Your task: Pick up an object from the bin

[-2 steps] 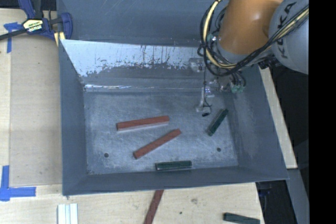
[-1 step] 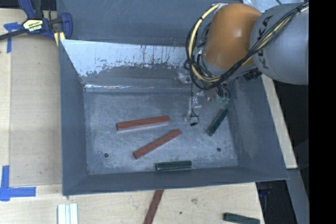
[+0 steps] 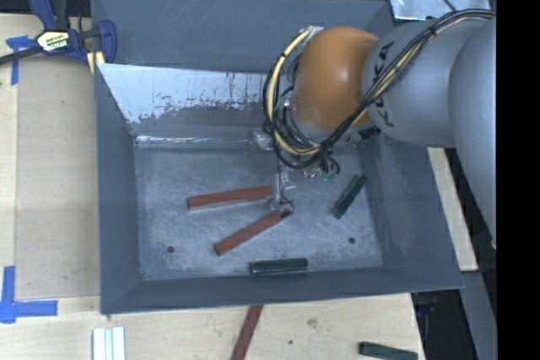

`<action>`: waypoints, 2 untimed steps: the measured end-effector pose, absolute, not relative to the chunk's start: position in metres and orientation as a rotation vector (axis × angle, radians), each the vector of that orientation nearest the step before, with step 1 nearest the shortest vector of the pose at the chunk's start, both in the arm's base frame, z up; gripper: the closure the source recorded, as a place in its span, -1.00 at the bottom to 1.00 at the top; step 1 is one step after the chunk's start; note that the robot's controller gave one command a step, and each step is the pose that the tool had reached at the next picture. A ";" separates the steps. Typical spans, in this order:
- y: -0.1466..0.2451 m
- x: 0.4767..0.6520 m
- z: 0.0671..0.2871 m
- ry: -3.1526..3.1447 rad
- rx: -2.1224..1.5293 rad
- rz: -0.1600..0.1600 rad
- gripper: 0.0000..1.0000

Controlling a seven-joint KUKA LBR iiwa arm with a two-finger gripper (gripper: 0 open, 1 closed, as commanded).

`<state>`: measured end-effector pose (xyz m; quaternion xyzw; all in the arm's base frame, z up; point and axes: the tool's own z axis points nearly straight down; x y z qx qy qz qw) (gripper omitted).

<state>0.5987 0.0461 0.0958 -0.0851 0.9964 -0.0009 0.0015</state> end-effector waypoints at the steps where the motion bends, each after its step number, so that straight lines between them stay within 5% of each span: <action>1: 0.062 0.532 0.072 3.079 -0.607 -0.001 1.00; 2: 0.062 0.532 0.071 3.079 -0.608 0.000 -1.00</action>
Offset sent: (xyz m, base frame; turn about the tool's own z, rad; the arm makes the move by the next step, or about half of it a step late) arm 0.0000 0.0000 0.0000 0.0000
